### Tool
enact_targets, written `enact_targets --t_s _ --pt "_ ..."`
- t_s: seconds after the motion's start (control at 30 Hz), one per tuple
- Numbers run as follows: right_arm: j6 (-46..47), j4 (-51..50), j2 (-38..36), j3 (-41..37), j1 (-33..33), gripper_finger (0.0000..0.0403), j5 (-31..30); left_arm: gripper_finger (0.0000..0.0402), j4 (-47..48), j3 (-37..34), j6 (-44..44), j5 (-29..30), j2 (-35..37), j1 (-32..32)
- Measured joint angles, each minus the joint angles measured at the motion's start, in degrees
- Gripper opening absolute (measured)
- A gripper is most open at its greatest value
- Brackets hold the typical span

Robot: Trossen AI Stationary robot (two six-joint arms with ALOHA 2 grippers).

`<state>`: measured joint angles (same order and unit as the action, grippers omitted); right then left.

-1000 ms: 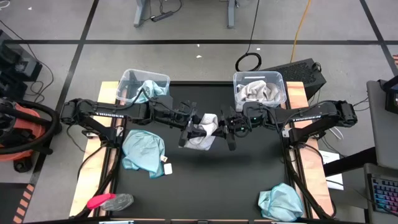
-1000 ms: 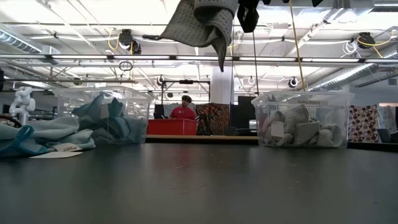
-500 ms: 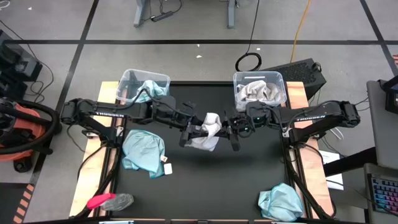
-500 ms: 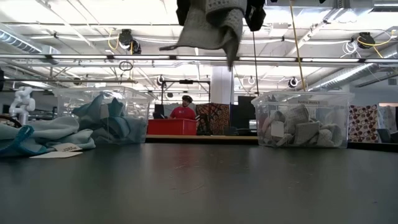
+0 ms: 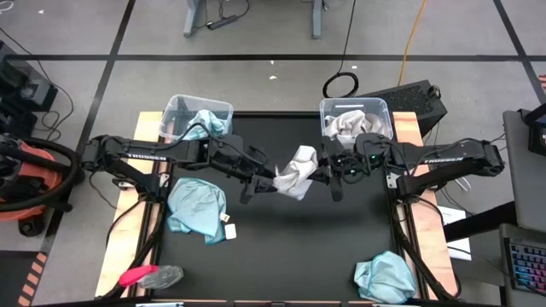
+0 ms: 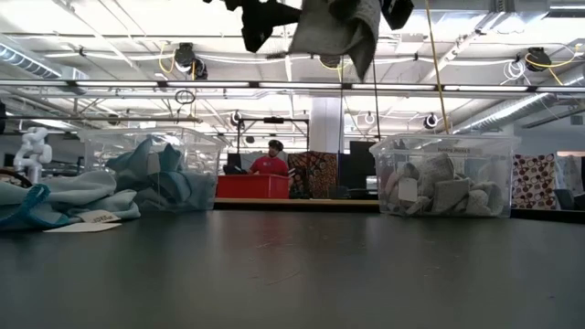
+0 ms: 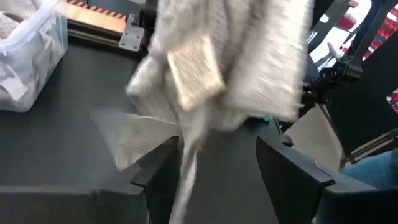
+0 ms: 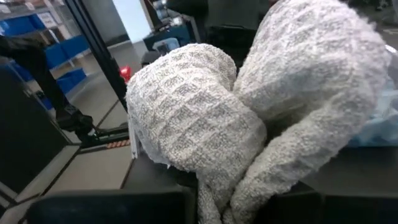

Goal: Sort microfiber towel by color & place in baskets
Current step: Put the gray microfiber towel into the right transparent bin

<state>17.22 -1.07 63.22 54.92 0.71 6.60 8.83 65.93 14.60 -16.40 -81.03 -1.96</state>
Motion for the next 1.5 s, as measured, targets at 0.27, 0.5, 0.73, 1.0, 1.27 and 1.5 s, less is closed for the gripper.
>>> enact_targets --t_s 0.27,0.5,0.73,1.0,1.27,1.5 --pt "-0.38 -4.95 -4.6 0.0 0.0 0.0049 -2.32 0.0216 5.63 0.02 -0.17 0.01 0.63 0.0" --pt "-0.6 -9.9 -8.77 0.0 0.0 0.0049 -5.39 0.0216 9.09 0.04 -0.1 0.04 0.63 -0.02" --pt "-1.14 -14.95 -13.38 -0.02 0.0 0.0049 -9.73 0.0216 12.73 0.07 -0.08 1.87 0.62 -0.02" --pt "-2.02 -18.81 -17.45 -0.02 0.0 0.0049 -14.95 0.0216 16.36 0.13 -0.06 3.43 0.61 -0.35" --pt "-3.33 -21.65 -19.89 -0.02 0.0 0.0049 -21.46 0.0216 20.23 0.15 0.14 7.68 0.63 -1.43" --pt "-3.84 -24.71 -21.74 -0.02 -0.02 0.0049 -29.26 0.0216 21.13 0.15 0.14 8.39 0.62 -1.55"
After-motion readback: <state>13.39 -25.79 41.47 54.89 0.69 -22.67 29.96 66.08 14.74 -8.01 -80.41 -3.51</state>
